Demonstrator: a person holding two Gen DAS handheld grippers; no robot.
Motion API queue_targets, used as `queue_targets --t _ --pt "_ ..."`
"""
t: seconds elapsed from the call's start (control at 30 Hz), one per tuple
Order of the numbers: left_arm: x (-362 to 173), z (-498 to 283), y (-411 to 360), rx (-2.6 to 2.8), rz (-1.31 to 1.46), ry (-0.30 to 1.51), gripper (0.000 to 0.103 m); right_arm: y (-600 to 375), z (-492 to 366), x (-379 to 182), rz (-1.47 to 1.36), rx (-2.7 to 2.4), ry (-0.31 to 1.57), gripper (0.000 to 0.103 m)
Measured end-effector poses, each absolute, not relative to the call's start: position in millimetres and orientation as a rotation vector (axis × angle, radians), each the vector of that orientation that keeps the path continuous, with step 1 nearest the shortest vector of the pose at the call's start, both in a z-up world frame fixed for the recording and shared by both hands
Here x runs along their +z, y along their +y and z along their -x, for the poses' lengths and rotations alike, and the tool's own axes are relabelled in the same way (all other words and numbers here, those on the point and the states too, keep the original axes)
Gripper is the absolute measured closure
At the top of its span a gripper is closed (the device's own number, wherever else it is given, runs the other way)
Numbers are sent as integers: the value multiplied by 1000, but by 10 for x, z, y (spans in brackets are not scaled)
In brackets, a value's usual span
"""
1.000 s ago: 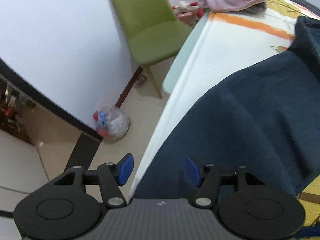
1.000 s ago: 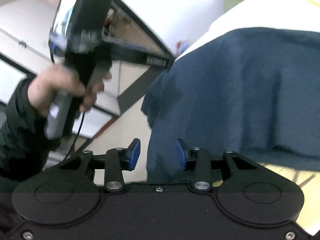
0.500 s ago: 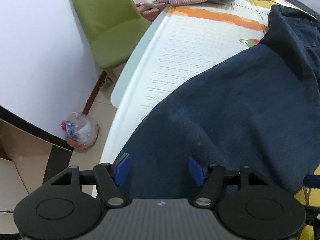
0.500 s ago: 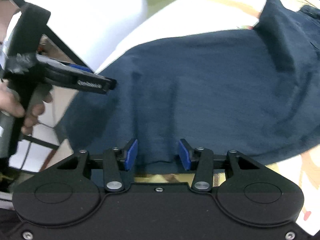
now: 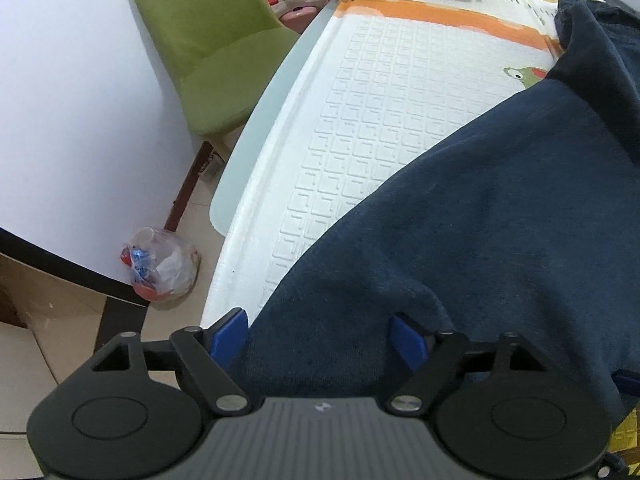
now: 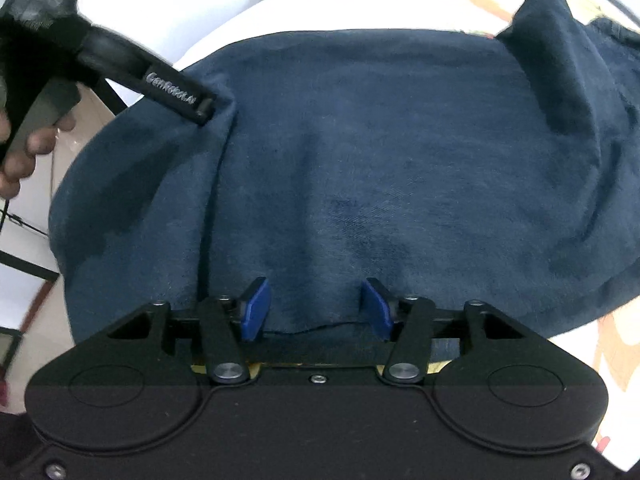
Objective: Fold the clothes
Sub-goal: 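Pull the jeans legs straight with both grippers and regrasp the hem edge, then lift the jeans by the hems with both grippers and lay them lengthwise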
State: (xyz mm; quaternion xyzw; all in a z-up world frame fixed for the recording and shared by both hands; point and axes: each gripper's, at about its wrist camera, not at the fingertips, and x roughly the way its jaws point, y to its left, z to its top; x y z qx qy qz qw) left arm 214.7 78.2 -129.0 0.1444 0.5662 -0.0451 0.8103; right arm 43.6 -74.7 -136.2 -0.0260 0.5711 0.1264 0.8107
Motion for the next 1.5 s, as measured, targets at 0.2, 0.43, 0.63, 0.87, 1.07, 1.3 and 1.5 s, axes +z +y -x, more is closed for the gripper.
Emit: queue_targets --t 0.2,0.43,0.63,0.87,1.07,1.3,1.5 --pt "-1273 -2164 797 -150 -232 1248 69 -547 -236 -1366 228 250 1144 69" --pt "-1293 -2084 698 -181 -299 1270 89 -787 -216 -1361 162 277 1216 92" --pt "-1288 -1918 565 -220 -326 1291 90 -911 -84 -1338 159 269 1246 94" --pt "-1290 -1682 353 -287 -369 1318 90 -1157 27 -1241 136 242 1292 94" --pt "-1284 -1536 155 -360 -418 1339 89 -1384 87 -1192 87 198 1328 94" --pt "-1278 -1402 -153 -453 -521 1347 89 -1609 120 -1170 59 112 1364 101" --pt "-1213 -1503 -155 -431 -507 1363 86 -1924 117 -1055 -72 52 1340 102"
